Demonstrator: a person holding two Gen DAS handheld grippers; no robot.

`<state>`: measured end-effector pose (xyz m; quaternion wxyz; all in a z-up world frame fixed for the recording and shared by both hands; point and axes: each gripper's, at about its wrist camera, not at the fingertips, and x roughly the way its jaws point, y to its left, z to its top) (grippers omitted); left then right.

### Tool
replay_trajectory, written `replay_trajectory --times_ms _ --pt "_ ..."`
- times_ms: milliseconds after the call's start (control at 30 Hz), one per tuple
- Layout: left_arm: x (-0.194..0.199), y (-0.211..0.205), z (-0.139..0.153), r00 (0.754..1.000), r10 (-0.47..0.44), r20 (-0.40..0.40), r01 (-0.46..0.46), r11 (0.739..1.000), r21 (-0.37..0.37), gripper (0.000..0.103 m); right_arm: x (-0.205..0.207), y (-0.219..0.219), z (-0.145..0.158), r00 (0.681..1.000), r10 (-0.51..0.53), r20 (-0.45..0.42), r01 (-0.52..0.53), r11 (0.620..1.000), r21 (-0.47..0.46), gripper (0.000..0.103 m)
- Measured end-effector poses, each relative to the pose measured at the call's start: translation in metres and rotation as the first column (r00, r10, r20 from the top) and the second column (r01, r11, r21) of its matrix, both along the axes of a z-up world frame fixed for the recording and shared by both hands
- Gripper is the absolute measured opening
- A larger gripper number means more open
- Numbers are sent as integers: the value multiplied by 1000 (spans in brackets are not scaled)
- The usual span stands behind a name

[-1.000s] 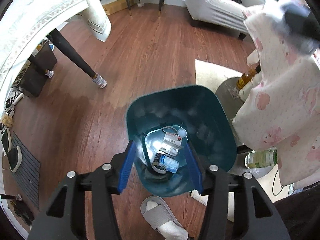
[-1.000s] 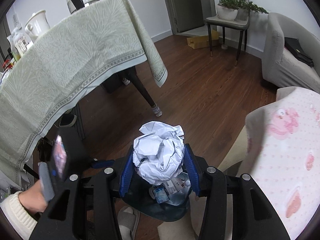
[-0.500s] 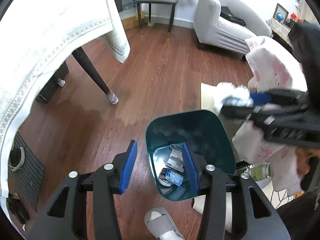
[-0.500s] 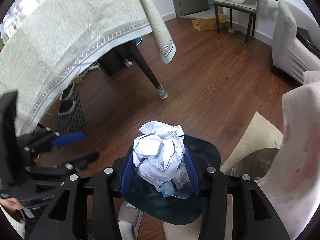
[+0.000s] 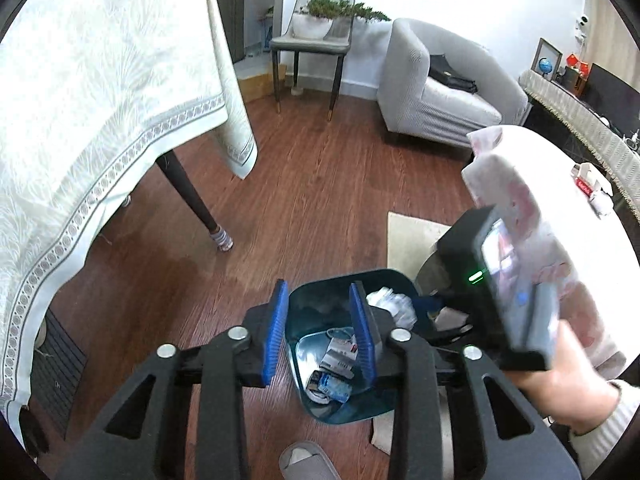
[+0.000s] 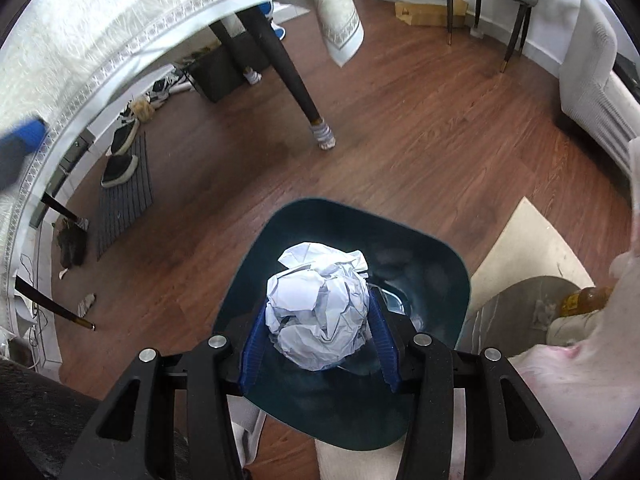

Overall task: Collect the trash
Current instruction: 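Open the left tool over the bin while the right tool lowers the paper ball into it, then move both tools back over the table toward the paper box and paper ball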

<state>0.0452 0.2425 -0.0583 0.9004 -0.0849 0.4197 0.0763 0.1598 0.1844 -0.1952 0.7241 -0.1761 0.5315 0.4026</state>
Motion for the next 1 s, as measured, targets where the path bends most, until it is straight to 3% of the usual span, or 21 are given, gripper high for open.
replay_trajectory --times_ms 367,500,733,1000 --pt "-2 -10 26 998 -10 69 9 1000 15 26 -8 0 -38 999 44 -10 -45 993 -109 52" --pt "-4 -12 36 995 -9 95 8 1000 8 26 -10 0 -45 998 54 23 -49 985 -165 65" --pt "0 -21 46 993 -15 118 14 1000 13 26 -16 -5 -31 996 82 44 -75 987 -141 68" --pt "5 -32 55 990 -28 135 25 999 26 26 -27 -13 17 993 86 81 -82 996 -41 68"
